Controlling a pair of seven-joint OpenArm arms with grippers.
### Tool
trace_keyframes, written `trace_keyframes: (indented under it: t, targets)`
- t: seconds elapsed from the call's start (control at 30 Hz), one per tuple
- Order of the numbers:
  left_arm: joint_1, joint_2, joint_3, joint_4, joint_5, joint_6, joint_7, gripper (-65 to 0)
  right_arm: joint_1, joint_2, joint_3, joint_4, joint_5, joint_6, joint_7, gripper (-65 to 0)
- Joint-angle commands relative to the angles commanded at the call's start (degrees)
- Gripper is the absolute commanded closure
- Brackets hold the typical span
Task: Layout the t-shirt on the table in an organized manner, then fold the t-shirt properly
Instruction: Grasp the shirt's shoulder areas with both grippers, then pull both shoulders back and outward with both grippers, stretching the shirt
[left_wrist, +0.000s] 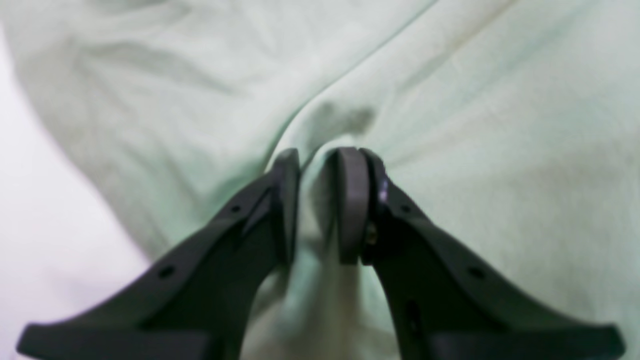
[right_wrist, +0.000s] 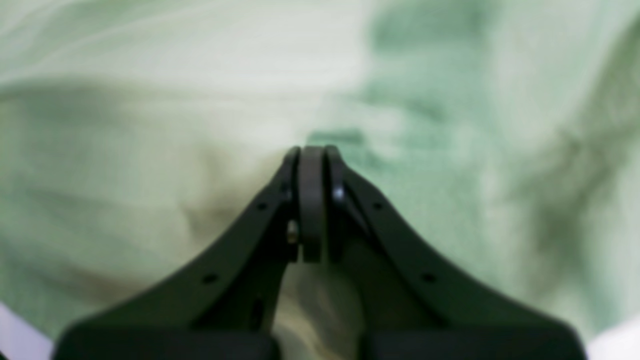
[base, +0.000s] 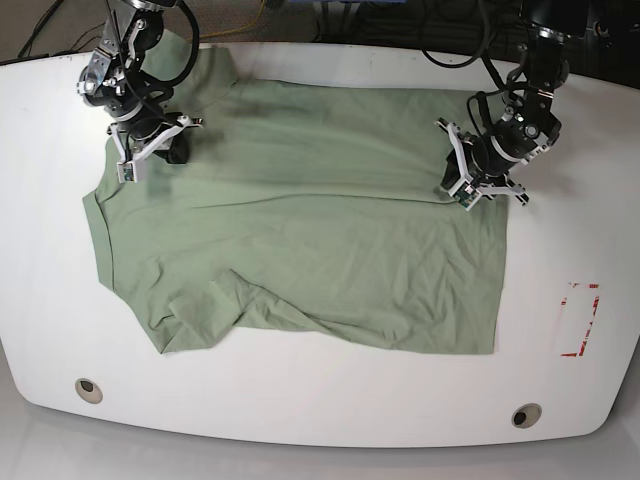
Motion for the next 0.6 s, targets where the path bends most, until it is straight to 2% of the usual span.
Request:
trace_keyframes:
  t: [0.13, 0.37, 0.5, 0.6]
  targets:
    - [-0.4, -2.2, 0.0, -0.4, -0.1, -0.4, 0.0, -11.4, -0.3, -1.1, -0.4, 0.0, 0.0, 0.0, -0.1, -1.9]
    - [-0.4, -2.5, -0.3, 0.0, -0.1, -7.4, 0.0, -11.4, -0.7, -0.9, -4.3, 0.4, 0.0, -0.09, -0.1, -1.9]
    - [0.1, -2.5, -0.3, 1.1, 0.0, -9.9, 0.4, -11.4, -0.7, -0.8, -4.5, 1.6, -0.1, -0.18, -0.1, -1.9]
    - [1.6, -2.5, -0.4, 3.0, 0.0, -11.3, 1.2, -11.5, -0.8, 1.0, -4.6, 3.2, 0.0, -0.18, -0.2, -2.1]
